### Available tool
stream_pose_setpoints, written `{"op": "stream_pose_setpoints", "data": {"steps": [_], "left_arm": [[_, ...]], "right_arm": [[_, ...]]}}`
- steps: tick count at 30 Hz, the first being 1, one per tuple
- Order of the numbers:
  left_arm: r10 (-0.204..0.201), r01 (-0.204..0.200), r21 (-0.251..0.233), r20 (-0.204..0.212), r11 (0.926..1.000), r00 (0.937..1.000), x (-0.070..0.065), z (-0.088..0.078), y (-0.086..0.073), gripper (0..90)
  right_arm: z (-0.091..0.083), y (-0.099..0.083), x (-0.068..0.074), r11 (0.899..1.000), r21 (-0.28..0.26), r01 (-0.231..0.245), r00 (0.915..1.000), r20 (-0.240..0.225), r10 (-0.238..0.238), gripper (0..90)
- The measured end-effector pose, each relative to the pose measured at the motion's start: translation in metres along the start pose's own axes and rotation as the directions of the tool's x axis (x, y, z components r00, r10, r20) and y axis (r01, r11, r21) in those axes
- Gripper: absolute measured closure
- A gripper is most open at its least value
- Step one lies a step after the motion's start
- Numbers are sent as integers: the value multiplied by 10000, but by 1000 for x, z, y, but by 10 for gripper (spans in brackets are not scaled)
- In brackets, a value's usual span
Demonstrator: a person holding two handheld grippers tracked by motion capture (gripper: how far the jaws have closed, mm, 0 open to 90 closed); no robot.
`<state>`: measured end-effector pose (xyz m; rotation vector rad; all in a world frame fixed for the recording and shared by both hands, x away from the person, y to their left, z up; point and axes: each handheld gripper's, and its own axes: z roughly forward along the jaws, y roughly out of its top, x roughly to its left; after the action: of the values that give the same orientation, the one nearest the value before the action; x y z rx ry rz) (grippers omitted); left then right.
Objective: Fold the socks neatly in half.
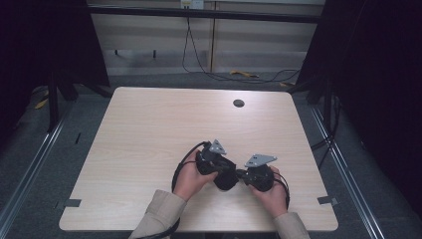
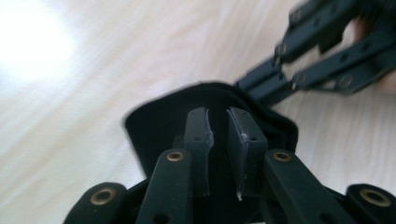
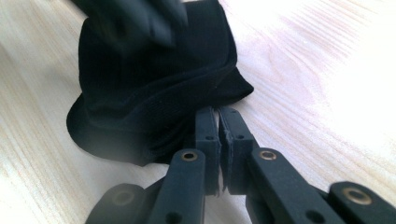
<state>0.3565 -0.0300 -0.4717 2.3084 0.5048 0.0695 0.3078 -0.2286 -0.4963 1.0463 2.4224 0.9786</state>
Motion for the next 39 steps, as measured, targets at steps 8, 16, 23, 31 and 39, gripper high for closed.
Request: {"op": "stream_pose_setpoints", "data": {"steps": [8, 16, 23, 31, 39], "left_arm": [[281, -282, 43, 60, 9996, 9996, -10, 18, -8, 633], [669, -668, 88, -80, 9977, 9977, -17, 12, -4, 491], [181, -214, -564, -580, 9982, 9982, -4, -3, 0, 522], [666, -669, -31, -584, 9978, 9961, -10, 17, -12, 402], [368, -372, -78, -428, 9993, 9984, -9, 3, -8, 343]], "right_arm": [[-1, -2, -3, 9999, -67, -79, 9999, 87, 79, 844], [-3, -3, -4, 9997, -26, -225, 9994, 265, 225, 819], [-4, -4, -6, 9996, -80, -267, 9991, 329, 269, 816], [-4, -4, -7, 9993, -101, -361, 9987, 358, 364, 773], [-5, -3, -10, 9979, -201, -616, 9969, 470, 624, 599]]}}
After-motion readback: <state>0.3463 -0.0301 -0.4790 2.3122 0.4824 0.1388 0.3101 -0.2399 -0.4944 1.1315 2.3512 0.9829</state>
